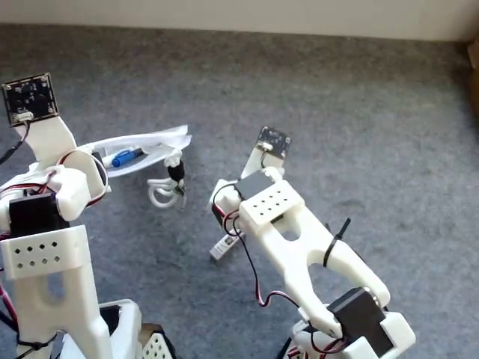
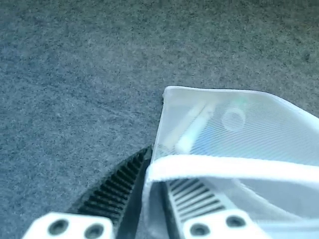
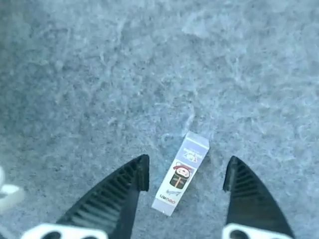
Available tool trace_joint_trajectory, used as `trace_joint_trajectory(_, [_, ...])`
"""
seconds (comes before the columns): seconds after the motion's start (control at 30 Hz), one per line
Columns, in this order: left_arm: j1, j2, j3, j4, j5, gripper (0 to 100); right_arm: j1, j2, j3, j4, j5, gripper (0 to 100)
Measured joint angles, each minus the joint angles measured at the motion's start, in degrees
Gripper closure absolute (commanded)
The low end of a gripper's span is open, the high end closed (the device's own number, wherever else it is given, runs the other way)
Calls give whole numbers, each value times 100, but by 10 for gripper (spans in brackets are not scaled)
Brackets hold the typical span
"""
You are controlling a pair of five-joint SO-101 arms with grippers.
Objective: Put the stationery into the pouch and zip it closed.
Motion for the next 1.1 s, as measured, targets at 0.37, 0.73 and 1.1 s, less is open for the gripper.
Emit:
trace_joint_trajectory(0.37, [0,0,0,0,0,992,-176,0,369,-360,0,762])
trace_joint_trajectory(0.73, [0,0,0,0,0,992,-176,1134,352,-378,0,762])
trace_joint_trajectory(1.1, [0,0,0,0,0,992,-141,1178,299,-246,0,907])
